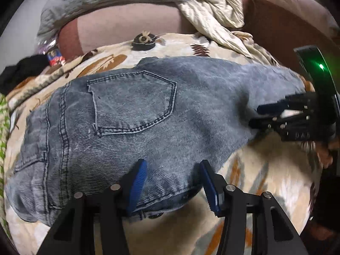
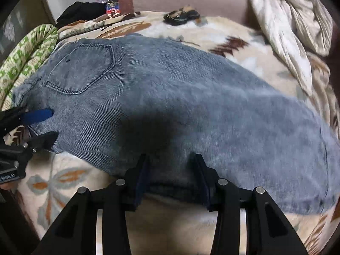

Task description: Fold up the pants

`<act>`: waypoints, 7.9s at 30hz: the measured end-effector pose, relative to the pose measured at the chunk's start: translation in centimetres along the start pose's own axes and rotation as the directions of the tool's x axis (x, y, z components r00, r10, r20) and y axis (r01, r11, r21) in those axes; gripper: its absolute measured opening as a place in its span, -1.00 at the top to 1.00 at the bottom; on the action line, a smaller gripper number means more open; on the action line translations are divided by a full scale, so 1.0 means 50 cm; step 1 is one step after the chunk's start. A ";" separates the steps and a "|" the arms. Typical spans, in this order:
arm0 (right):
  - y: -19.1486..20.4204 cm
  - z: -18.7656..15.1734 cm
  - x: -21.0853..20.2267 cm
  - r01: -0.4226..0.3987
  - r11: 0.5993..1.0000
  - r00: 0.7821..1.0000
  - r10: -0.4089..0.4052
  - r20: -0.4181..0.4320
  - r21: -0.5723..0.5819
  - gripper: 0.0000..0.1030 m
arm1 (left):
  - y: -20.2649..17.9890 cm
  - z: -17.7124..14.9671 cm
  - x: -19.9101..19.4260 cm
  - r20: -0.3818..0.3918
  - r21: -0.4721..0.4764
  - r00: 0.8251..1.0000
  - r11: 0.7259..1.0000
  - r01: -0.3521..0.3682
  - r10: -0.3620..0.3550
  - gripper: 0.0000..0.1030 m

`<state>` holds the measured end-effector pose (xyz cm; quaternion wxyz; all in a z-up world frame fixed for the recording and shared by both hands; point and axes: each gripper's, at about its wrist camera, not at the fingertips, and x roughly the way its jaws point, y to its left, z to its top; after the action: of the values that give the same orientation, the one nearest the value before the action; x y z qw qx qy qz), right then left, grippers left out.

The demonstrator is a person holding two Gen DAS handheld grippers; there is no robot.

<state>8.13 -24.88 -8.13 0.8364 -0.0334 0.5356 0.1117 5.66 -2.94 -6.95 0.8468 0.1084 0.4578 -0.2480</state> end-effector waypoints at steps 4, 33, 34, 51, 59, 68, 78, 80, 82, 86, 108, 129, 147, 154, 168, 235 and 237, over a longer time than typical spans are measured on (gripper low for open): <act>-0.016 -0.002 -0.003 -0.028 1.000 1.000 0.028 0.006 0.005 0.11 | 0.018 0.009 -0.011 0.033 -0.044 0.999 0.998 0.034 -0.033 -0.09; 0.000 0.346 0.064 -0.362 0.913 0.932 0.358 0.055 0.190 0.02 | 0.028 0.043 0.034 0.051 -0.179 0.997 0.982 0.062 -0.054 -0.27; 0.005 0.355 0.082 -0.367 0.909 0.930 0.366 0.043 0.200 0.02 | 0.028 0.044 0.033 0.052 -0.177 0.997 0.982 0.064 -0.055 -0.27; 0.055 0.433 0.174 -0.324 0.927 0.946 0.322 0.043 0.187 0.92 | 0.020 0.042 0.029 0.048 -0.177 0.998 0.983 0.052 -0.045 -0.27; 0.066 0.437 0.237 -0.217 0.962 0.976 0.209 0.064 0.164 0.92 | 0.015 0.043 0.025 0.049 -0.170 0.998 0.984 0.044 -0.036 -0.27; -0.001 0.409 0.098 -0.289 0.930 0.950 0.250 0.186 0.226 0.76 | 0.015 0.042 0.022 0.052 -0.172 0.998 0.984 0.047 -0.039 -0.27; -0.059 0.256 0.079 -0.155 0.958 0.988 0.144 0.063 0.240 0.76 | 0.009 0.038 0.016 0.062 -0.159 0.998 0.987 0.027 -0.017 -0.27; -0.076 0.238 0.120 -0.122 0.954 0.993 0.117 0.034 0.273 0.76 | 0.010 0.038 0.016 0.062 -0.153 0.998 0.988 0.023 -0.014 -0.27; -0.087 0.227 0.135 -0.125 0.954 0.992 0.113 0.059 0.274 0.77 | 0.008 0.038 0.017 0.060 -0.139 0.998 0.990 0.015 -0.007 -0.27; -0.085 0.227 0.119 -0.114 0.953 0.992 0.093 0.085 0.282 0.76 | 0.011 0.035 0.013 0.072 -0.138 0.997 0.990 0.026 -0.016 -0.27; -0.512 -0.183 -0.217 -0.549 0.560 0.792 0.111 0.600 0.620 -0.03 | -0.119 0.035 -0.063 0.278 -0.112 0.957 0.986 0.123 -0.088 -0.42; -0.526 -0.243 -0.095 -0.386 0.574 0.923 0.243 0.299 0.722 1.00 | -0.203 0.126 0.086 -0.007 -0.179 0.999 0.983 -0.049 0.049 -0.41; -0.543 -0.347 -0.126 -0.575 0.188 0.815 0.207 0.541 0.796 -0.22 | -0.446 0.456 0.176 -0.081 0.252 0.984 0.952 0.172 -0.156 -0.42; -0.542 -0.334 -0.119 -0.564 0.206 0.826 0.153 0.543 0.800 -0.21 | -0.494 0.515 0.251 -0.149 0.314 0.969 0.920 0.234 -0.196 -0.42; -0.540 -0.321 -0.104 -0.504 0.290 0.861 0.087 0.501 0.814 0.40 | -0.577 0.575 0.383 -0.376 0.433 0.871 0.771 0.467 -0.316 0.15; -0.511 -0.256 -0.118 -0.426 0.507 0.869 0.000 0.495 0.749 0.75 | -0.586 0.536 0.397 -0.179 0.355 0.932 0.863 0.360 -0.315 0.78; -0.498 -0.247 -0.138 -0.414 0.546 0.862 -0.023 0.507 0.728 0.76 | -0.564 0.546 0.376 -0.146 0.323 0.929 0.871 0.371 -0.342 0.79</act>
<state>-0.08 -52.31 -8.73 0.8375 0.4465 0.3113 -0.0487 19.31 -44.24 -6.09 0.7344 0.1789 0.4545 -0.4713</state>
